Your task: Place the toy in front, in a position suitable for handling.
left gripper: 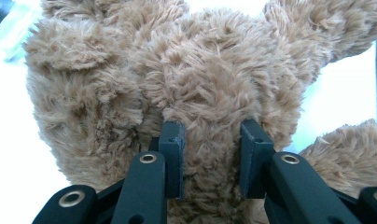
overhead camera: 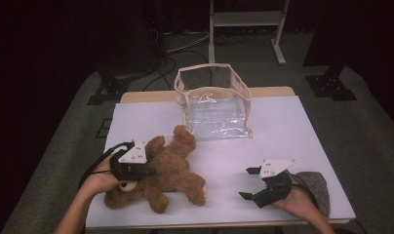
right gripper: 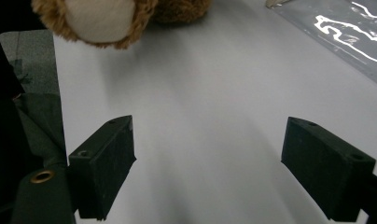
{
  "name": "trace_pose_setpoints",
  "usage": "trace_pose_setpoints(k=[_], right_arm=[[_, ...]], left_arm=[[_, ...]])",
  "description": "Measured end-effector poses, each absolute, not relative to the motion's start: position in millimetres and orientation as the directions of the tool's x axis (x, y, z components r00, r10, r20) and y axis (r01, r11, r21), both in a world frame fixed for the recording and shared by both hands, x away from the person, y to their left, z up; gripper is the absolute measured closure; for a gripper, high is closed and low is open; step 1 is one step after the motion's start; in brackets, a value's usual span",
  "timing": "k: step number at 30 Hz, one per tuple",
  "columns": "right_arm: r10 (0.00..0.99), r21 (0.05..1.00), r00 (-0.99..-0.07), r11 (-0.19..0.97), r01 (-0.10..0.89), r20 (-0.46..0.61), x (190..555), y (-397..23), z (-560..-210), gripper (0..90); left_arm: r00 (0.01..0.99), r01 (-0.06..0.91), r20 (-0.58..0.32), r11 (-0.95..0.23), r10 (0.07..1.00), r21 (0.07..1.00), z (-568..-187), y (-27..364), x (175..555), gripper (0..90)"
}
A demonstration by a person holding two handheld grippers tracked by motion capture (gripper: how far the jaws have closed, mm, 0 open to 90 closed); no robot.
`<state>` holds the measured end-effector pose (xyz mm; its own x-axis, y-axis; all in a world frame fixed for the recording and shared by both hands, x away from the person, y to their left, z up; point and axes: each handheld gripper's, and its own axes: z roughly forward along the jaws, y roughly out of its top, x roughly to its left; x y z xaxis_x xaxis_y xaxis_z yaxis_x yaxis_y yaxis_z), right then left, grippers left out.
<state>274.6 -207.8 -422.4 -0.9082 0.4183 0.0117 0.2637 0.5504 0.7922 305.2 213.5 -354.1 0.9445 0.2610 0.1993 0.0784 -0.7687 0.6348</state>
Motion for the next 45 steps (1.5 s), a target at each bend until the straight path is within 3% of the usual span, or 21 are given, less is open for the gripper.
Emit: trace_pose_setpoints(k=[10, 17, 24, 30, 34, 45], right_arm=[[0.522, 0.837, -0.853, 0.471, 0.28, -0.009, 277.0, -252.4, -403.2, 16.0], [0.589, 0.864, -0.807, 0.384, 0.326, 0.042, 282.8, -286.7, -400.9, 16.0], [0.605, 0.848, -0.793, 0.385, 0.364, 0.066, 286.1, -299.2, -407.9, 16.0], [0.603, 0.826, -0.795, 0.413, 0.383, 0.067, 287.3, -299.4, -413.6, 16.0], [0.597, 0.815, -0.8, 0.433, 0.384, 0.059, 287.4, -296.9, -415.5, 16.0], [0.596, 0.802, -0.802, 0.455, 0.387, 0.049, 287.8, -295.4, -418.3, 16.0]], left_arm=[[0.973, 0.002, 0.163, -0.711, 0.164, 0.703, -347.0, 156.3, 313.6, 67.5], [0.985, -0.069, 0.162, -0.744, 0.054, 0.665, -346.8, 90.6, 324.2, 67.6], [0.992, -0.084, 0.129, -0.785, -0.005, 0.614, -364.6, 30.4, 327.1, 64.3], [0.992, -0.083, 0.128, -0.783, -0.005, 0.617, -359.3, 35.8, 325.1, 45.6], [0.994, -0.074, 0.108, -0.719, 0.001, 0.691, -354.6, 50.9, 322.4, 41.8], [0.991, -0.056, 0.118, -0.624, 0.058, 0.78, -345.0, 95.5, 315.5, 33.6]])
